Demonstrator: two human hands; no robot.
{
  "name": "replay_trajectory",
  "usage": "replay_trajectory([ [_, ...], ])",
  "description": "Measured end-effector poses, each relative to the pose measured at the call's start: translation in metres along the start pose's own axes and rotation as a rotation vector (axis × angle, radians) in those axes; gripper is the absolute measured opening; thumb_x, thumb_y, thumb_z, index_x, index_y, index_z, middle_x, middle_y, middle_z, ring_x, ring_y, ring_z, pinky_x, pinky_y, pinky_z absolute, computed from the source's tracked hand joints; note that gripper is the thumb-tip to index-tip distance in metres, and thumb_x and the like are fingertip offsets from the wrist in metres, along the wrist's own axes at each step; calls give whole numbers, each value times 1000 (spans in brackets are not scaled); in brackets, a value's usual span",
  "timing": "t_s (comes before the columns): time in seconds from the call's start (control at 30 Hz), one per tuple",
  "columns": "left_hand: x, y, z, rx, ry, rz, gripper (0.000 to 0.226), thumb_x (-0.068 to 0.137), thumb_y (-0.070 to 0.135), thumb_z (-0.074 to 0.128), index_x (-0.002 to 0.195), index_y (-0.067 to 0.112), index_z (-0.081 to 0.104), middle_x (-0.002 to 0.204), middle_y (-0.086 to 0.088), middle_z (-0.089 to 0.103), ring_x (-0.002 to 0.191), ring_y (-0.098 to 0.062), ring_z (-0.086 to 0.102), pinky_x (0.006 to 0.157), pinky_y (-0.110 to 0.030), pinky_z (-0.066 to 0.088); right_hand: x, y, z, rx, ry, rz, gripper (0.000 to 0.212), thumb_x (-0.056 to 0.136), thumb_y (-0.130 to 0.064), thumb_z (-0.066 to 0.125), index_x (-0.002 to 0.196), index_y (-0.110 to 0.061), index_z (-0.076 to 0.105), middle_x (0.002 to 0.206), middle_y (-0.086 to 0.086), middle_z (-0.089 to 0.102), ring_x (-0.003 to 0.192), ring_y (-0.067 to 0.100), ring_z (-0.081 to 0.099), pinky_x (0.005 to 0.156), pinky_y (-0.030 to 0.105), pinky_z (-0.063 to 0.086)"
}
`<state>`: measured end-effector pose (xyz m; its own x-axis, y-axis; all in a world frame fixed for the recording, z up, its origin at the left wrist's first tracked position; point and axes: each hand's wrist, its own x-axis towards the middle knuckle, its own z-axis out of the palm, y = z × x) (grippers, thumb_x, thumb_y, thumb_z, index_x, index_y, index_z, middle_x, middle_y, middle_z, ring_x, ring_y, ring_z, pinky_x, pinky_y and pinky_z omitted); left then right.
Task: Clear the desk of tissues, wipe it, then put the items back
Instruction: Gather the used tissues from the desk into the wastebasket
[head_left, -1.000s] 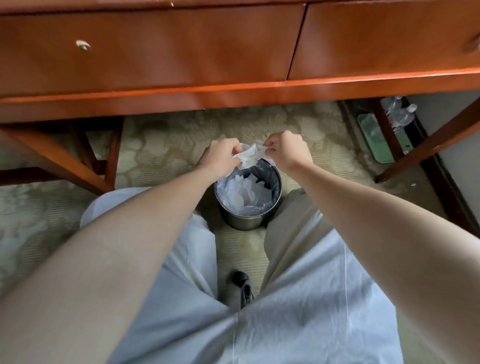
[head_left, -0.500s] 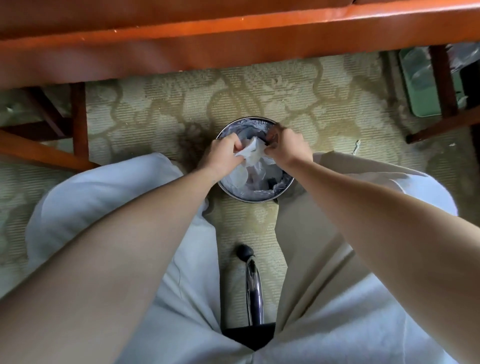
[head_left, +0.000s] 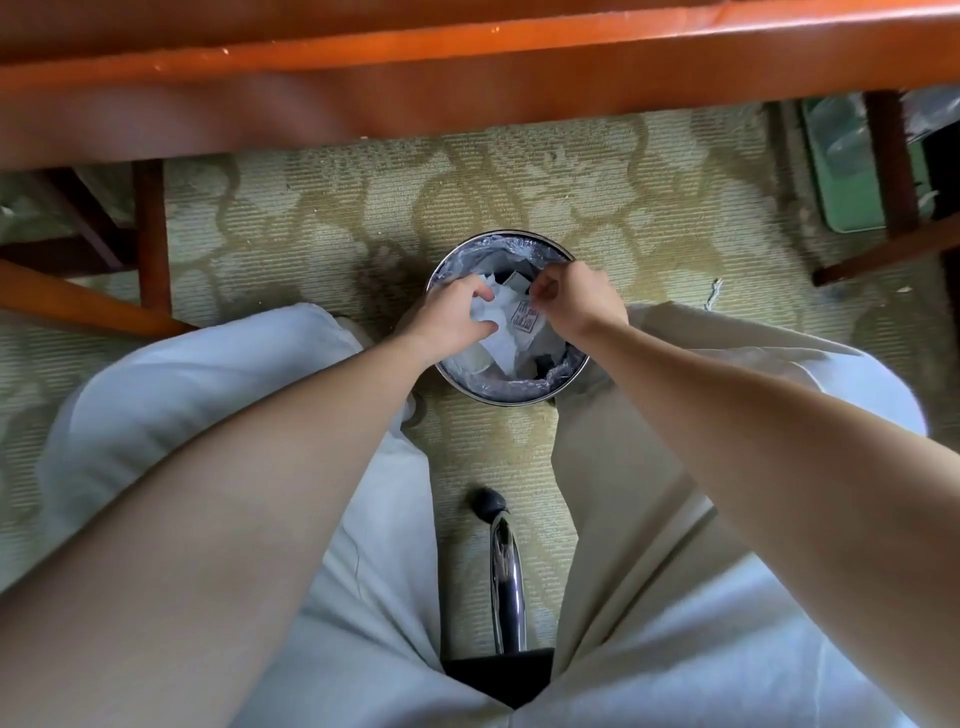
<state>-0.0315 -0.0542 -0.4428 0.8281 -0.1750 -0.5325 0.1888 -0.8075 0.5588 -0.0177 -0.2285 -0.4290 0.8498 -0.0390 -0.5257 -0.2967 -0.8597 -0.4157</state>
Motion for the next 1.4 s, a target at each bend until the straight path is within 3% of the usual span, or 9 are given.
replay_trajectory([
  [0.1, -8, 8, -11, 10, 38, 27, 38, 84, 29, 74, 118, 24, 60, 122, -3, 60, 106, -23, 58, 94, -41, 49, -9, -5, -10, 6, 29, -27, 7, 86, -27, 61, 88, -33, 65, 102, 4, 69, 95, 29, 63, 84, 40, 55],
  [0.23, -24, 23, -30, 26, 82, 74, 34, 87, 25, 71, 119, 20, 60, 117, 1, 58, 111, -19, 54, 91, -29, 43, -26, -14, -25, 8, 72, -64, 8, 86, -26, 60, 88, -34, 64, 101, 5, 69, 95, 30, 62, 84, 39, 54],
  [0.43, -70, 53, -62, 65, 141, 166, 34, 90, 25, 69, 122, 18, 58, 121, -1, 60, 111, -21, 56, 96, -43, 47, -65, -30, -56, 7, 173, -158, 8, 85, -25, 63, 90, -32, 64, 102, 3, 69, 92, 28, 64, 80, 35, 54],
  [0.63, -118, 78, -85, 162, 216, 237, 32, 91, 27, 67, 121, 24, 58, 125, 2, 59, 114, -18, 56, 99, -45, 47, -115, -41, -94, -28, 250, -250, 14, 83, -23, 65, 92, -34, 67, 101, 1, 71, 95, 27, 64, 82, 36, 55],
  [0.87, -178, 116, -113, 247, 335, 351, 33, 91, 28, 66, 122, 24, 59, 125, 4, 61, 116, -17, 56, 102, -43, 44, -176, -49, -143, -27, 378, -309, 7, 79, -29, 65, 79, -36, 64, 96, -1, 72, 90, 24, 67, 84, 36, 56],
  [1.03, -213, 147, -133, 286, 417, 422, 32, 90, 30, 66, 122, 26, 59, 124, 7, 62, 116, -17, 57, 101, -42, 46, -216, -48, -180, -36, 482, -358, 10, 83, -28, 70, 92, -32, 71, 97, -1, 73, 92, 22, 67, 86, 37, 55],
  [1.4, -254, 231, -175, 339, 498, 551, 30, 93, 32, 63, 122, 30, 58, 118, 12, 63, 110, -16, 59, 97, -44, 49, -273, -40, -270, -30, 694, -343, 13, 85, -28, 63, 95, -32, 71, 98, 0, 73, 91, 24, 67, 83, 37, 57],
])
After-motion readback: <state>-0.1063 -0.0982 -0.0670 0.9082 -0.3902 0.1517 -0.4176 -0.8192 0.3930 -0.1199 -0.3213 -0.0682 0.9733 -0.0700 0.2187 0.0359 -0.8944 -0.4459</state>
